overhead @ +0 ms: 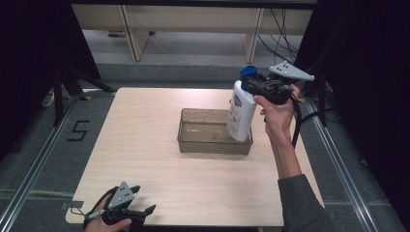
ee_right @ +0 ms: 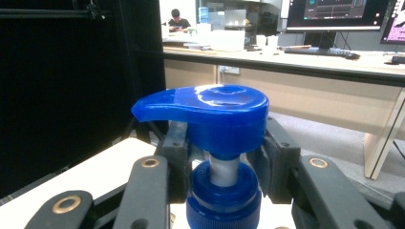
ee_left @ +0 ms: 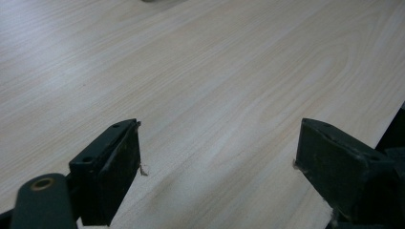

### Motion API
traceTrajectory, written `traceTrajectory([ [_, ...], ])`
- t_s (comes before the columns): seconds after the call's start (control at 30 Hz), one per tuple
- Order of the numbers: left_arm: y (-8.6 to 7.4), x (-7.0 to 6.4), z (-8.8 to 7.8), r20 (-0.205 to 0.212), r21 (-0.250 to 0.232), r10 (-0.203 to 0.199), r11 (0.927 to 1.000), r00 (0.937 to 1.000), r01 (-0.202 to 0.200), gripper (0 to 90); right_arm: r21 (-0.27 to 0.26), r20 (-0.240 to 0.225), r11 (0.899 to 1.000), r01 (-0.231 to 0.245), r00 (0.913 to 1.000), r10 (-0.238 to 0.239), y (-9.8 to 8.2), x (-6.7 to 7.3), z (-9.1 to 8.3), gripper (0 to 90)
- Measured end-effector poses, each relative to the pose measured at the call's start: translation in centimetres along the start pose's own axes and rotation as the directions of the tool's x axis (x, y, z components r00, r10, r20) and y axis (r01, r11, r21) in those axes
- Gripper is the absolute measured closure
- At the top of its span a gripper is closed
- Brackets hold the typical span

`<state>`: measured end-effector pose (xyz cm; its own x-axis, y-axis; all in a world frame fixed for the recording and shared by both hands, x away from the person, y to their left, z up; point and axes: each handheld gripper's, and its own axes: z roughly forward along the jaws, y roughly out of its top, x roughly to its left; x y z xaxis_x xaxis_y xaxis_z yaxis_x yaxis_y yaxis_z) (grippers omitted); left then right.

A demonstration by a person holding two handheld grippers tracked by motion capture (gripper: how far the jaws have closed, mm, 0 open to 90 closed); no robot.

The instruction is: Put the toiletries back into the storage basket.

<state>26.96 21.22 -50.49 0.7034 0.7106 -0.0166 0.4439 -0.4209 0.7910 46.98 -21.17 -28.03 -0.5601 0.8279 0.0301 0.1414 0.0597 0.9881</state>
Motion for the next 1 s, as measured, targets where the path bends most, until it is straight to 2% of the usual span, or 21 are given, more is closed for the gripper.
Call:
traceTrajectory([
  [0.27, 0.0, 0.1, -0.1, -0.003, 0.008, 0.012, 0.9999, 0.9999, -0.012, 14.7, 0.008, 0.008, 1.0, -0.02, 0.9998, 0.02, -0.7, -0.5, 0.5, 61.5],
  [0.3, 0.0, -0.1, 0.1, 0.006, -0.017, -0.019, 0.9997, 0.9998, 0.019, 14.8, 0.008, 0.011, 1.0, -0.02, 0.9997, 0.02, -0.7, -0.6, 0.5, 61.5],
  [0.37, 0.0, 0.0, 0.0, -0.001, 0.004, 0.004, 1.0, 1.0, -0.004, 14.8, 0.007, 0.01, 1.0, -0.02, 0.9997, 0.02, -1.0, -0.8, 0.7, 61.5],
  [0.53, 0.0, 0.0, 0.0, 0.001, 0.003, 0.002, 1.0, 1.0, -0.002, 14.7, 0.028, 0.022, 1.0, -0.013, 0.9997, 0.012, -1.7, -1.1, 0.9, 61.5],
  [0.6, 0.0, 0.1, -0.1, -0.002, 0.01, 0.009, 0.9999, 1.0, -0.009, 14.8, 0.035, 0.018, 0.999, -0.028, 0.9995, 0.027, -2.1, -1.2, 1.0, 61.5],
  [0.63, 0.0, 0.1, -0.1, -0.001, 0.01, 0.009, 0.9999, 1.0, -0.009, 14.8, 0.032, 0.021, 0.999, -0.015, 0.9997, 0.014, -2.2, -1.3, 1.1, 61.5],
  [0.67, 0.0, 0.1, -0.1, -0.001, 0.01, 0.01, 0.9999, 1.0, -0.01, 14.8, 0.037, 0.02, 0.999, -0.032, 0.9993, 0.031, -2.4, -1.3, 1.2, 61.5],
  [0.8, 0.0, 0.1, -0.1, -0.002, 0.01, 0.01, 0.9999, 0.9999, -0.01, 14.8, 0.05, 0.029, 0.998, -0.042, 0.9988, 0.04, -2.9, -1.4, 1.2, 61.5],
  [0.97, 0.0, 0.1, -0.1, -0.002, 0.01, 0.01, 0.9999, 0.9999, -0.01, 14.8, 0.044, 0.028, 0.999, -0.025, 0.9993, 0.024, -3.4, -1.6, 1.2, 61.5],
  [1.0, 0.0, 0.1, -0.1, -0.002, 0.01, 0.01, 0.9999, 0.9999, -0.01, 14.8, 0.048, 0.032, 0.998, -0.045, 0.9985, 0.044, -3.5, -1.6, 1.2, 61.5],
])
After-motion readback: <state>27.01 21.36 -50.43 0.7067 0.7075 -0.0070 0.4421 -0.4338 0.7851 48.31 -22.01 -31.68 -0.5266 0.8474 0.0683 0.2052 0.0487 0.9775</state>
